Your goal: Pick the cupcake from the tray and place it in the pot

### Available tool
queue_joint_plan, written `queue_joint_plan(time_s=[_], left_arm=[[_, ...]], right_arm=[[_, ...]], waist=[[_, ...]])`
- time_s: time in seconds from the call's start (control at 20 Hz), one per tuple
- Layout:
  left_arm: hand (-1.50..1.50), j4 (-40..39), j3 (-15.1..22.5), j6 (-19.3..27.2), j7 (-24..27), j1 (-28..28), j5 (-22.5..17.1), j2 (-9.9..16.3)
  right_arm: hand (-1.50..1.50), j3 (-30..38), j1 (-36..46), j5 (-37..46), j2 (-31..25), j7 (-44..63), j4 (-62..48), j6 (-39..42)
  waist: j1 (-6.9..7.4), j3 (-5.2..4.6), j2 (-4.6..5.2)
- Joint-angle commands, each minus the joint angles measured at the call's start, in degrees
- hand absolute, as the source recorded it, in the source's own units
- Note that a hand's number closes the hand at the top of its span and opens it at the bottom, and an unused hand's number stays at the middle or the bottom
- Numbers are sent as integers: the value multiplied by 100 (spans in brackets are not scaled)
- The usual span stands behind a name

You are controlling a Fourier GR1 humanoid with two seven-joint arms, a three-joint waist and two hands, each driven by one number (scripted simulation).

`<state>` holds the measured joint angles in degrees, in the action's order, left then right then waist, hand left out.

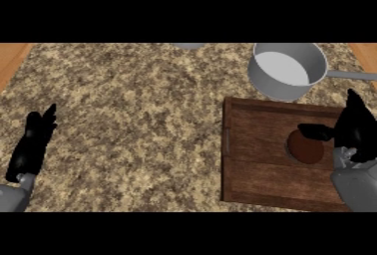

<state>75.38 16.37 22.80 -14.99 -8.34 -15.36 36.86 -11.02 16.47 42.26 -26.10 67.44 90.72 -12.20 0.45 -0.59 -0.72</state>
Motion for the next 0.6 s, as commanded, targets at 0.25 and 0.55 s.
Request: queue_joint_plan(time_s=[0.25, 0.55], left_arm=[[0, 140, -114, 32, -175, 45, 10, 64], [0, 265, -135, 18, -287, 81, 22, 21]], right_arm=[[-150, 247, 559, -100, 562, 1774, 204, 1724], [-150, 631, 485, 215, 964, 1777, 252, 1997]], waist=[[-85, 26, 3], [-107, 37, 17]])
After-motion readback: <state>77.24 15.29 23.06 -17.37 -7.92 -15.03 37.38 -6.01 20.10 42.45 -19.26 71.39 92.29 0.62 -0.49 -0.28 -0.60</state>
